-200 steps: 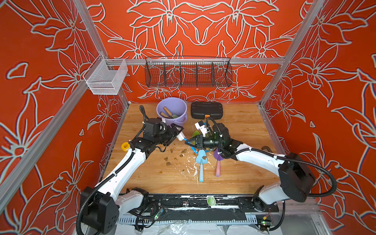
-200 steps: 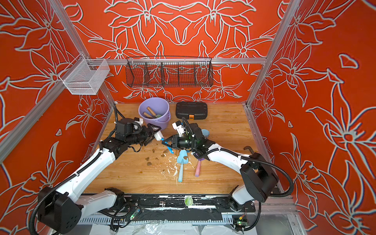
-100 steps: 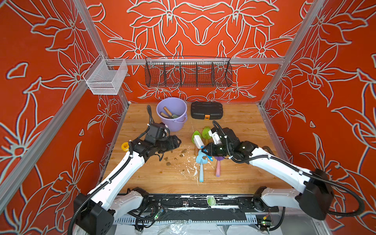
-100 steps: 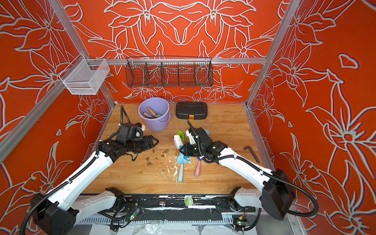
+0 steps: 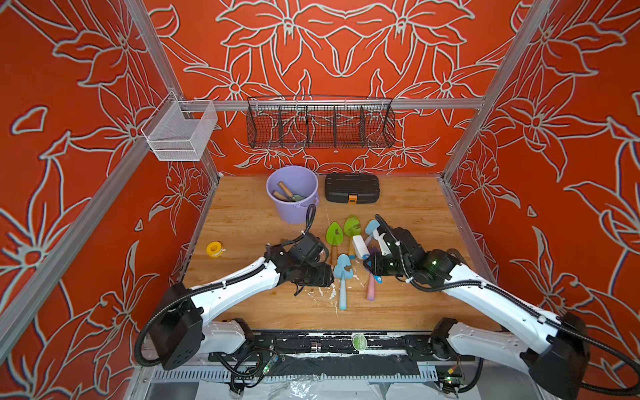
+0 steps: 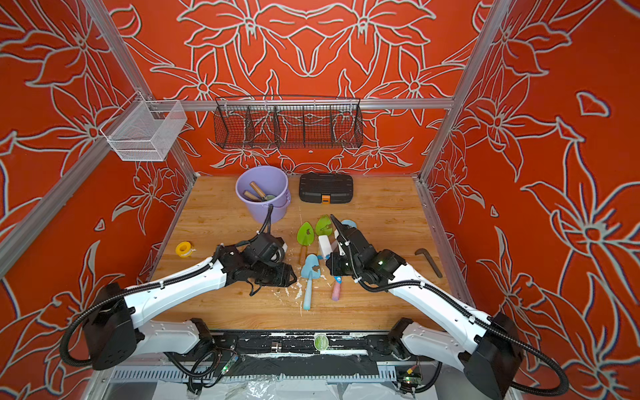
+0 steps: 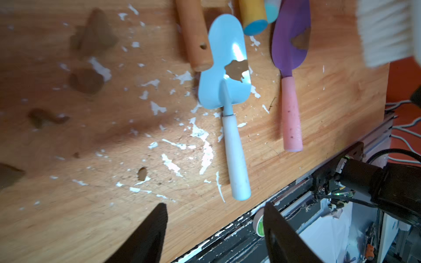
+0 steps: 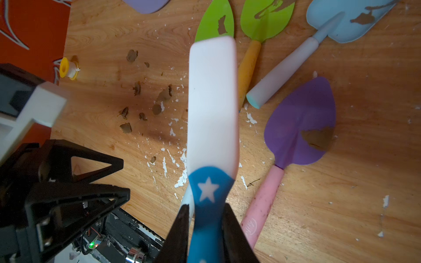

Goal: Brush the soil off the hand trowel and place it into the bucket
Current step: Adjust the brush, then pick up the hand trowel from the center of the board.

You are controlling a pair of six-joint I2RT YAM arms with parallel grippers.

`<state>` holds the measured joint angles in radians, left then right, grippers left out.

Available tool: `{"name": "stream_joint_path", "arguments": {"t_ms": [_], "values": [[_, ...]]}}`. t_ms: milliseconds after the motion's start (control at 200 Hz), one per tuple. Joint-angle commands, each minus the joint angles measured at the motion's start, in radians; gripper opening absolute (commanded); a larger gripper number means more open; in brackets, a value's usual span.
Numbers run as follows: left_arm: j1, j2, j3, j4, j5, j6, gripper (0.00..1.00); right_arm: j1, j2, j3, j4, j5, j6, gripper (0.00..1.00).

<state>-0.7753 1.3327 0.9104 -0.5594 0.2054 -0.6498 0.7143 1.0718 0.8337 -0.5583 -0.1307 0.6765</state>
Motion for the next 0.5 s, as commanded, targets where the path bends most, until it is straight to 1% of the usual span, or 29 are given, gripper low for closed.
{"name": "stream_joint_path", "arguments": {"t_ms": [0,75,185,315,430,495], "values": [[-0.003,0.044,0.045,0.026,-0.089,0.013,0.64,-0.006,0.0,-0.014,-0.005,0.039,0.007,0.0],[-0.002,0.081,0.074,0.04,-0.169,0.015,0.62,-0.01,-0.002,-0.022,0.008,0.042,0.013,0.0],[0.003,0.183,0.182,-0.003,-0.259,0.05,0.6,-0.014,-0.002,-0.021,0.023,0.037,0.011,0.0],[0.029,0.311,0.261,0.014,-0.239,0.084,0.58,-0.017,-0.003,-0.016,0.034,0.042,0.0,0.0],[0.063,0.404,0.317,0.008,-0.217,0.088,0.52,-0.022,0.003,-0.011,0.045,0.034,-0.008,0.0],[0.086,0.439,0.336,0.006,-0.202,0.088,0.5,-0.024,0.007,-0.012,0.055,0.03,-0.009,0.0]]}}
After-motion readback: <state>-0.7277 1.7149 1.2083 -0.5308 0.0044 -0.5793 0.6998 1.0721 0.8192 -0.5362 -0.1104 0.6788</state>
